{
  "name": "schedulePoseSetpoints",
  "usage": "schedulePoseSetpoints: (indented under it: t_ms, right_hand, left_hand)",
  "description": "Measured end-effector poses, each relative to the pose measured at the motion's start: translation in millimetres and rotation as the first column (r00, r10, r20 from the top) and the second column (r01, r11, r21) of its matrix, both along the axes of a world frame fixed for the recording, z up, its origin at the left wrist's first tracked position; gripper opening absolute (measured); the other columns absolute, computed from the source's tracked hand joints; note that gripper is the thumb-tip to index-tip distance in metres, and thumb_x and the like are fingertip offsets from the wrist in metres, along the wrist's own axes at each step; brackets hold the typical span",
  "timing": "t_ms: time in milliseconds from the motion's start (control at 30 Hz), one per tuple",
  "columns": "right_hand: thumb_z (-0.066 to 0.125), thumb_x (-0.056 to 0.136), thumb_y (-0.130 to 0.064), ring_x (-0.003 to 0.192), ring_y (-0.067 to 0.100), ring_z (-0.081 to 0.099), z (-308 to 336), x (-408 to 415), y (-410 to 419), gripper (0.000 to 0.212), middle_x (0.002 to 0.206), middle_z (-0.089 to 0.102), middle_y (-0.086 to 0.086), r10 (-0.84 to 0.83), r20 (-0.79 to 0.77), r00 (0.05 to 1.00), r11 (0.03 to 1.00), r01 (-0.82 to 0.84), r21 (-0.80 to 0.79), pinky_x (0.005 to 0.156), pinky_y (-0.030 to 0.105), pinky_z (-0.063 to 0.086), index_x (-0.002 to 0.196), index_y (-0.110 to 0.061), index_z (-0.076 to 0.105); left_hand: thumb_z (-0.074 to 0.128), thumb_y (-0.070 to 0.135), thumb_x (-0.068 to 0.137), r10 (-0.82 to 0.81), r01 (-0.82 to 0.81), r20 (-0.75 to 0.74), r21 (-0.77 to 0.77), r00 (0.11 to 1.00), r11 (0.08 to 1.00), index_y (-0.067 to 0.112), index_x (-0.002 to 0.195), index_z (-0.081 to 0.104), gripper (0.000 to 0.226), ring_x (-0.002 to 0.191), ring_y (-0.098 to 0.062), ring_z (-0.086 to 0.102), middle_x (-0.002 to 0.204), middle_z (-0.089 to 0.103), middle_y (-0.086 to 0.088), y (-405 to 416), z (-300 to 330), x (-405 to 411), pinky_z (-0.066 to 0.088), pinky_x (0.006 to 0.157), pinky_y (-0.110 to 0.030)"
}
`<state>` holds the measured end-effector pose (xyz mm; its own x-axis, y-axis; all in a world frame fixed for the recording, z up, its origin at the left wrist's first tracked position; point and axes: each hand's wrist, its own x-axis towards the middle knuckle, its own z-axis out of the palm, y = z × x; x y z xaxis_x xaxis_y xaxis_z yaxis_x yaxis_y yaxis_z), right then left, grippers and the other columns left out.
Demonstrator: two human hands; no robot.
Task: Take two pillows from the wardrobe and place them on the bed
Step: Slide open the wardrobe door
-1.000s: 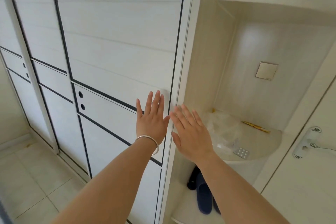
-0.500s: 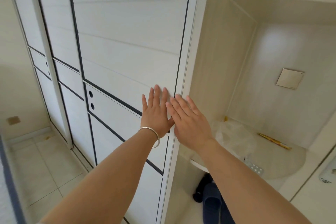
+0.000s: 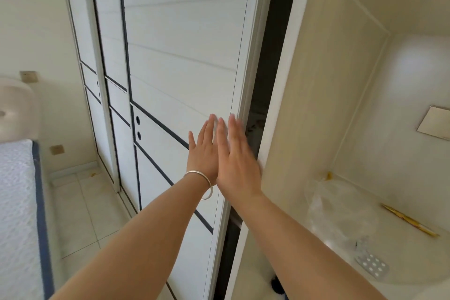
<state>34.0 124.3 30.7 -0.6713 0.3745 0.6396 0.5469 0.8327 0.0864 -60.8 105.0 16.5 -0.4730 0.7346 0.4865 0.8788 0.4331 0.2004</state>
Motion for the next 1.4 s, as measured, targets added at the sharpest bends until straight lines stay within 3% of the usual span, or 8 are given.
schedulePoseSetpoints:
  t_ms: [67,100,200,467,667,900,1167,1400]
  right_hand:
    - [0.046,0.094,-0.013,0.147,0.025,-0.004,7,-18,-4,0.077,0.159,-0.013,0.011,-0.065,-0.167,0.984,0.934,0.002,-0.357,0.119,0.035,0.019,0.150,-0.012,-0.007]
    - [0.045,0.095,-0.015,0.147,0.025,0.001,9,-27,-4,0.076,0.159,-0.013,0.008,-0.120,-0.233,0.965,0.859,-0.017,-0.512,0.117,0.036,0.025,0.150,-0.015,-0.009]
    - [0.037,0.099,-0.024,0.142,0.025,0.027,11,-53,6,0.066,0.160,0.007,0.004,-0.185,-0.333,0.924,0.656,-0.136,-0.743,0.108,0.037,0.041,0.150,-0.020,-0.005]
    - [0.034,0.099,-0.028,0.139,0.027,0.032,9,-136,25,0.062,0.156,0.021,0.013,-0.196,-0.356,0.914,0.619,-0.166,-0.767,0.105,0.037,0.037,0.149,-0.008,0.004]
    - [0.040,0.093,-0.043,0.106,0.033,0.058,14,-212,51,0.046,0.122,0.058,0.015,-0.238,-0.338,0.910,0.629,-0.121,-0.768,0.080,0.038,0.048,0.120,-0.005,0.040]
    - [0.044,0.091,-0.049,0.098,0.027,0.060,13,-299,66,0.047,0.113,0.060,0.010,-0.198,-0.336,0.921,0.675,-0.121,-0.728,0.076,0.035,0.051,0.113,-0.007,0.047]
    - [0.046,0.092,-0.046,0.103,0.026,0.056,10,-377,83,0.044,0.113,0.058,0.010,-0.126,-0.290,0.949,0.755,-0.098,-0.649,0.071,0.028,0.040,0.112,-0.006,0.047]
    - [0.045,0.093,-0.043,0.116,0.027,0.049,11,-428,96,0.049,0.127,0.049,0.012,-0.035,-0.269,0.963,0.799,-0.135,-0.586,0.087,0.031,0.042,0.122,-0.003,0.043]
  left_hand:
    - [0.035,0.042,0.097,-0.001,0.001,0.010,0.041,1.000,0.999,0.019,0.150,-0.010,0.073,0.148,-0.020,-0.009,0.160,-0.015,-0.004,0,3,-10,0.007,0.120,-0.047]
    - [0.037,0.044,0.096,0.005,-0.006,0.013,0.050,1.000,0.999,0.020,0.150,-0.010,0.075,0.148,-0.020,-0.008,0.160,-0.014,-0.004,1,3,-15,0.009,0.120,-0.046]
    - [0.039,0.045,0.096,0.043,-0.042,-0.019,0.050,0.999,0.998,0.022,0.150,-0.010,0.076,0.148,-0.021,-0.007,0.160,-0.014,-0.002,4,1,-39,0.007,0.120,-0.043]
    - [0.042,0.042,0.095,0.041,-0.040,-0.075,0.022,0.996,0.999,0.020,0.151,-0.010,0.079,0.148,-0.018,0.002,0.161,-0.012,-0.001,17,-2,-119,0.010,0.118,-0.041]
    - [0.053,0.041,0.088,-0.011,0.013,-0.044,0.036,0.999,0.999,0.018,0.151,-0.009,0.091,0.148,-0.019,0.001,0.161,-0.010,-0.004,25,0,-194,0.018,0.119,-0.042]
    - [0.041,0.040,0.091,-0.085,0.086,-0.014,0.094,0.996,0.992,0.013,0.150,-0.011,0.083,0.148,-0.016,-0.006,0.160,-0.013,-0.005,35,5,-282,0.012,0.121,-0.036]
    - [0.034,0.035,0.094,-0.042,0.038,0.031,0.131,0.999,0.991,0.012,0.150,-0.009,0.074,0.148,-0.015,-0.005,0.160,-0.012,-0.004,51,1,-359,0.012,0.120,-0.035]
    - [0.041,0.030,0.094,-0.023,0.014,0.059,0.149,0.998,0.989,0.012,0.150,-0.007,0.076,0.148,-0.013,-0.002,0.161,-0.008,-0.004,56,7,-404,0.013,0.120,-0.031]
